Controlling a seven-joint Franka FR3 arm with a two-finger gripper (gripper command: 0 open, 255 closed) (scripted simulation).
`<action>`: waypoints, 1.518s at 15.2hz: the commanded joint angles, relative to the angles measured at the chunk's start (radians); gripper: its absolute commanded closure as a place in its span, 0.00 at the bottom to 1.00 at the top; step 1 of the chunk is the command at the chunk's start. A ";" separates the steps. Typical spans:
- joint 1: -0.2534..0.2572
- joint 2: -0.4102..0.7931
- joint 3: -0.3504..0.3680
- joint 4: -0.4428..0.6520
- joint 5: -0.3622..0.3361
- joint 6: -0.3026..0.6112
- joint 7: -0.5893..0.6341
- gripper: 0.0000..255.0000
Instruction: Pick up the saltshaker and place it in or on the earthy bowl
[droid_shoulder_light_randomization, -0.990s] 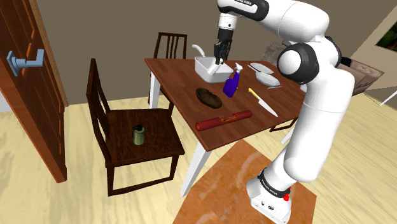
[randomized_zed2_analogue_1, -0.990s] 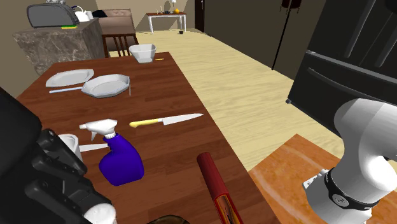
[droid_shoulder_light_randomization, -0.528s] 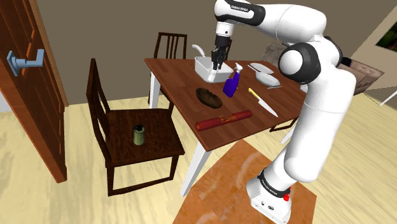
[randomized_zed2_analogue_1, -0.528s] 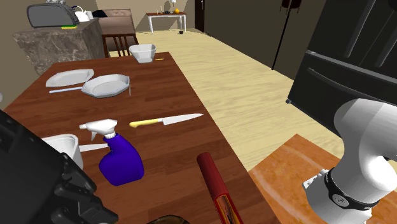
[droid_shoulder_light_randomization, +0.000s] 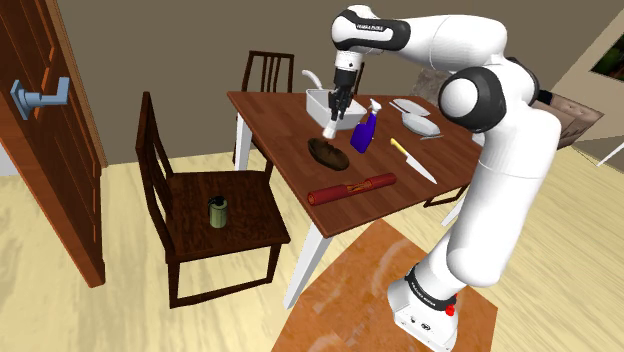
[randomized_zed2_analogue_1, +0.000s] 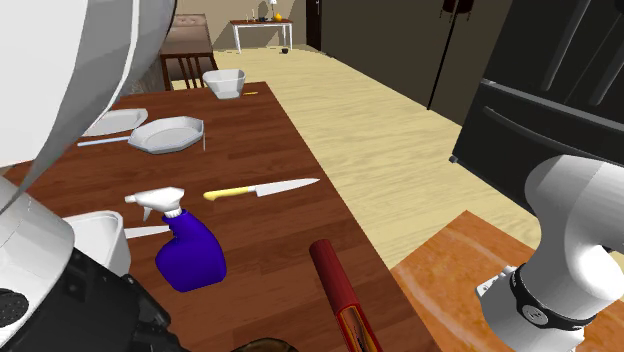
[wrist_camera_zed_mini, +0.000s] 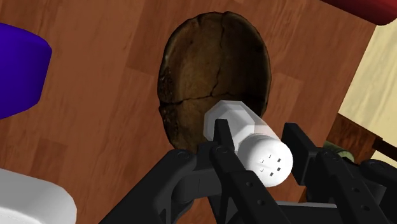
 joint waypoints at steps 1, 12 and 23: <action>0.002 0.000 0.001 -0.027 0.000 0.027 0.000 1.00; 0.004 0.002 0.002 -0.051 0.002 0.053 -0.001 0.00; -0.019 0.047 0.000 0.137 0.014 -0.092 -0.004 0.00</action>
